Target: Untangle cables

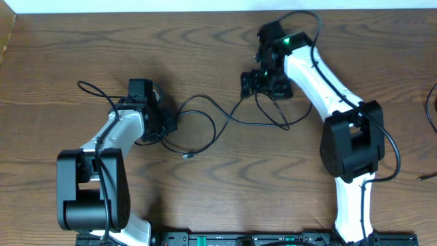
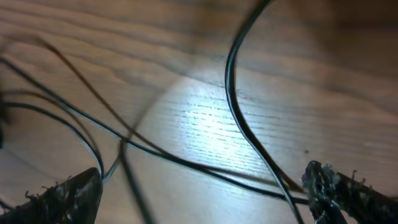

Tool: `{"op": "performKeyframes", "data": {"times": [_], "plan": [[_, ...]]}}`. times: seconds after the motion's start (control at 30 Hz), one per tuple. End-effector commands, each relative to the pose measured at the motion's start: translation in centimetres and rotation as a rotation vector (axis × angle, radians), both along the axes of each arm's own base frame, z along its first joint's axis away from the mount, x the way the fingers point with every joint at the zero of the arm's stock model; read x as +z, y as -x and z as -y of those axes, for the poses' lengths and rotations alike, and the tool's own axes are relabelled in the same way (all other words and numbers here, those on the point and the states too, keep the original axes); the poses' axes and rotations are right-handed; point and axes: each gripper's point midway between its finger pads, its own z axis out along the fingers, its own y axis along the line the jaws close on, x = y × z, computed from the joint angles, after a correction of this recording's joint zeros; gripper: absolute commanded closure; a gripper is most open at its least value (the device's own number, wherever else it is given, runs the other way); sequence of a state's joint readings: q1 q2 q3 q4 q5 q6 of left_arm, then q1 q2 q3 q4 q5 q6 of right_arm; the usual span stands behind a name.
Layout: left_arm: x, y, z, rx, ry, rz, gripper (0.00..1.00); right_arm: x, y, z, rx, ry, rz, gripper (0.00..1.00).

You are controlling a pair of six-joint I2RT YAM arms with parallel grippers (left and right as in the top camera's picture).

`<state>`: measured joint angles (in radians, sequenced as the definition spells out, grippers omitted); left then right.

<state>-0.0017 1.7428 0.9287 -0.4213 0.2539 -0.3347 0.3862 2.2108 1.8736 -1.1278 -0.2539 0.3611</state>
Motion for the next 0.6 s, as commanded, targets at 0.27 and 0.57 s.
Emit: {"op": "performKeyframes", "data": {"times": [0.27, 0.57], "plan": [[-3.3, 3.7, 1.3, -0.004, 0.036, -0.15, 0.52, -4.1, 2.6, -0.7, -0.041, -0.009, -0.063, 0.01], [-3.3, 4.0, 3.4, -0.059, 0.034, -0.15, 0.52, -4.9, 3.0, -1.1, -0.047, -0.033, -0.072, 0.01]]}}
